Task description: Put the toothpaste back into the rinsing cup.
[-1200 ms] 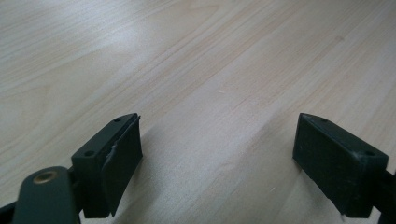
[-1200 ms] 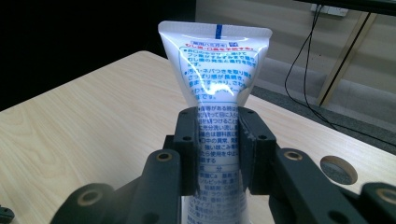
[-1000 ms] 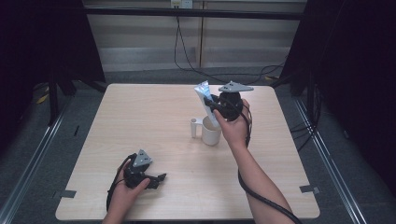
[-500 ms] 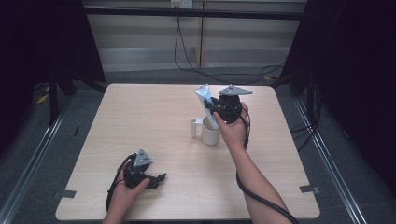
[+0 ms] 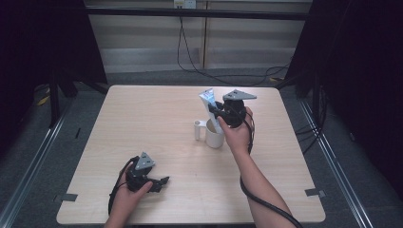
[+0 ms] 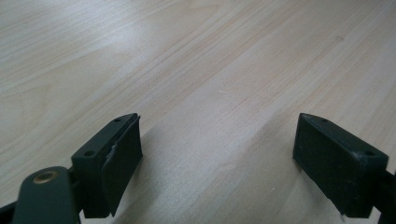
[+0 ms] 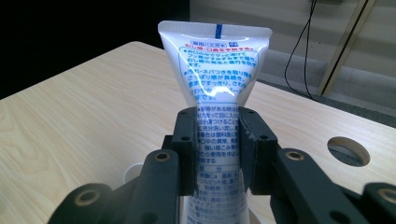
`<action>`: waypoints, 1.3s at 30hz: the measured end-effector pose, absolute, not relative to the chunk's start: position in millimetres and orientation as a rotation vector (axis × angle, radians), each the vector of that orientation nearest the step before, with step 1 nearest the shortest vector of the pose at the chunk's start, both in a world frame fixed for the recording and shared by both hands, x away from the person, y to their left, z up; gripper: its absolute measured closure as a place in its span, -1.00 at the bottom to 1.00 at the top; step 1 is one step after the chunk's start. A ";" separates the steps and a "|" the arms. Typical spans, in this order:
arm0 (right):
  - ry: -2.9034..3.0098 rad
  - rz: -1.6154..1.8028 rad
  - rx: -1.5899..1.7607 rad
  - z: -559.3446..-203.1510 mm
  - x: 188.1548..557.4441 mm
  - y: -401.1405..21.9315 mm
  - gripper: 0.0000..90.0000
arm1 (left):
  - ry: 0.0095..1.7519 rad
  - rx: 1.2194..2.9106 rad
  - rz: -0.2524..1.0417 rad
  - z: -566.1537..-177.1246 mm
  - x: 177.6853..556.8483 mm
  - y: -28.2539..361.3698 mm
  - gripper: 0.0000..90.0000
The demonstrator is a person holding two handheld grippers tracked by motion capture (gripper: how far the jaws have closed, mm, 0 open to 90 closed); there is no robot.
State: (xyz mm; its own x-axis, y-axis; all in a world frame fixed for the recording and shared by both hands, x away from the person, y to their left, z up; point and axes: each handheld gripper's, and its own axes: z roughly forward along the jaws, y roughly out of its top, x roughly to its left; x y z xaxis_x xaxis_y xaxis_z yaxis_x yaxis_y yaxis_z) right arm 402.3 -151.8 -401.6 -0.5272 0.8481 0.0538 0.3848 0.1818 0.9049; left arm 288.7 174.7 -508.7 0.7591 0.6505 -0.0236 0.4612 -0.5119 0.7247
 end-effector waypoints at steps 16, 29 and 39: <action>2.002 1.321 1.142 -413.0 395.7 -151.8 0.55 | 0.826 2.205 0.324 -508.6 288.8 174.8 -0.66; 2.006 1.326 1.158 -416.8 390.8 -157.4 0.53 | 0.828 2.203 0.324 -508.7 288.8 174.7 -0.66; 2.034 1.316 1.162 -422.4 383.6 -160.1 0.53 | 0.828 2.203 0.324 -508.7 288.8 174.7 -0.66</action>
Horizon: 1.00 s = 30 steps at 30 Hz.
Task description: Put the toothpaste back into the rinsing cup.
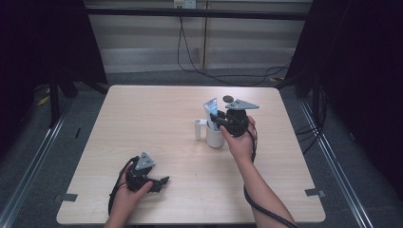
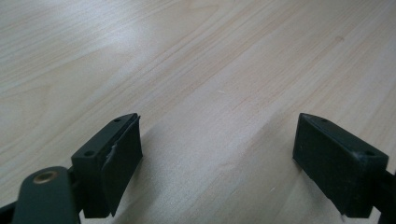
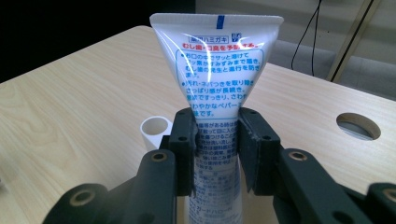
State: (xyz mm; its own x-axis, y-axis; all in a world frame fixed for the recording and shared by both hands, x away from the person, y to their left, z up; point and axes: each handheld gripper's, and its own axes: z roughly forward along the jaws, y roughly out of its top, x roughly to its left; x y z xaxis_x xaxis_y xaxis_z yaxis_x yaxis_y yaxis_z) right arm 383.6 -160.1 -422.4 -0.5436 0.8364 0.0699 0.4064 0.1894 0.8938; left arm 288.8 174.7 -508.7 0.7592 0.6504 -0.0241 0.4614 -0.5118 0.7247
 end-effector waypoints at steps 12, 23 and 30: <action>2.049 1.306 1.164 -427.0 376.9 -164.6 0.52 | 0.828 2.203 0.324 -508.7 288.8 174.7 -0.66; 2.082 1.280 1.179 -432.4 375.1 -166.3 0.50 | 0.827 2.203 0.324 -508.7 288.8 174.7 -0.66; 2.034 1.369 1.182 -426.6 372.7 -172.9 0.63 | 0.827 2.203 0.324 -508.7 288.8 174.7 -0.66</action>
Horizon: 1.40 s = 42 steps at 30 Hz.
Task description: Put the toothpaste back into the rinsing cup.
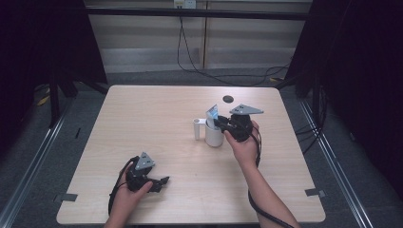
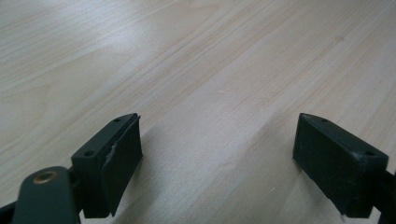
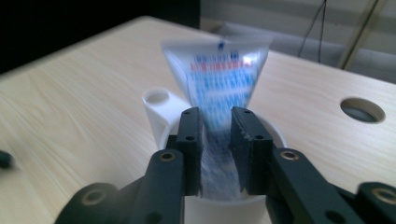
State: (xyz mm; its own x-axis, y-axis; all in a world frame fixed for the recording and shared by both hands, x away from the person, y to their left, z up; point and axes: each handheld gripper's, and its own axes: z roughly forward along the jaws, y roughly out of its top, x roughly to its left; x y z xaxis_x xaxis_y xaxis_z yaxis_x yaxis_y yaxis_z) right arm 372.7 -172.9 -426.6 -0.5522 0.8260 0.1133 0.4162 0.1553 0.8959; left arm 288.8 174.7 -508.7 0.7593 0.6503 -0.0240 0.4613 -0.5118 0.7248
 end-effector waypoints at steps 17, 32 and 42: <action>2.096 1.241 1.170 -416.1 369.9 -170.8 0.24 | 0.828 2.203 0.324 -508.7 288.8 174.6 -0.66; 2.152 1.219 1.201 -420.4 367.2 -173.8 -0.16 | 0.828 2.203 0.324 -508.7 288.7 174.6 -0.66; 2.170 1.207 1.195 -422.8 363.7 -174.4 -0.28 | 0.828 2.203 0.324 -508.7 288.7 174.6 -0.66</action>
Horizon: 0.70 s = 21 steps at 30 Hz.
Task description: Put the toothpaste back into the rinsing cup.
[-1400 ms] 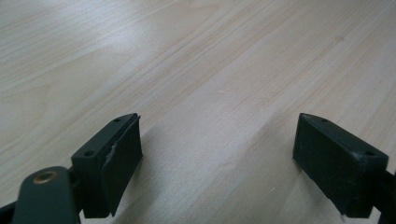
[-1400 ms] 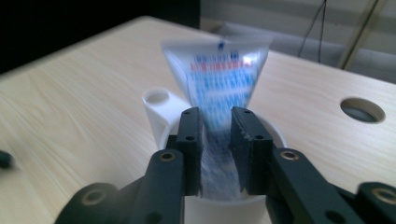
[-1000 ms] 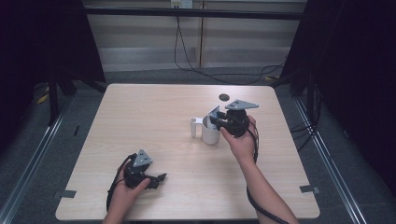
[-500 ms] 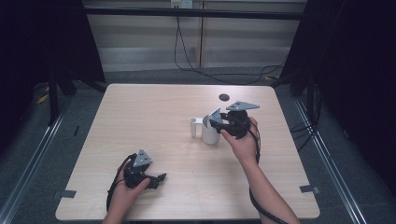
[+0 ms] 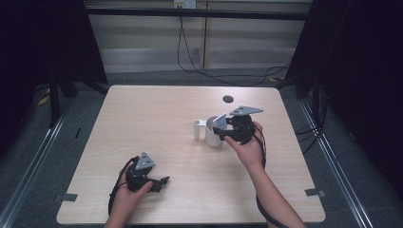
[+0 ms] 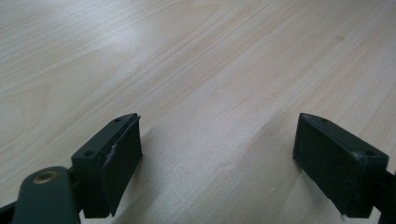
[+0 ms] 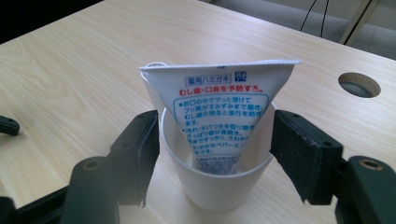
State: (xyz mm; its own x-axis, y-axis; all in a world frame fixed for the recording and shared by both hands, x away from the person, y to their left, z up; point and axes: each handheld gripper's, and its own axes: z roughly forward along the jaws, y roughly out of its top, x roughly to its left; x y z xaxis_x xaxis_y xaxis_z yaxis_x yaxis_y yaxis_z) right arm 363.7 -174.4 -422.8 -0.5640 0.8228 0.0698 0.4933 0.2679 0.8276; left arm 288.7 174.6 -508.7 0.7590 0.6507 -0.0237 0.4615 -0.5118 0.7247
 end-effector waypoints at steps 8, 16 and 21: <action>2.193 1.202 1.192 -424.9 359.7 -175.5 -0.35 | 0.828 2.203 0.324 -508.7 288.7 174.6 -0.66; 2.209 1.206 1.186 -424.6 352.8 -177.2 -0.46 | 0.828 2.203 0.324 -508.7 288.7 174.6 -0.66; 2.215 1.211 1.181 -425.4 348.8 -180.5 -0.50 | 0.827 2.204 0.325 -508.7 288.8 174.7 -0.66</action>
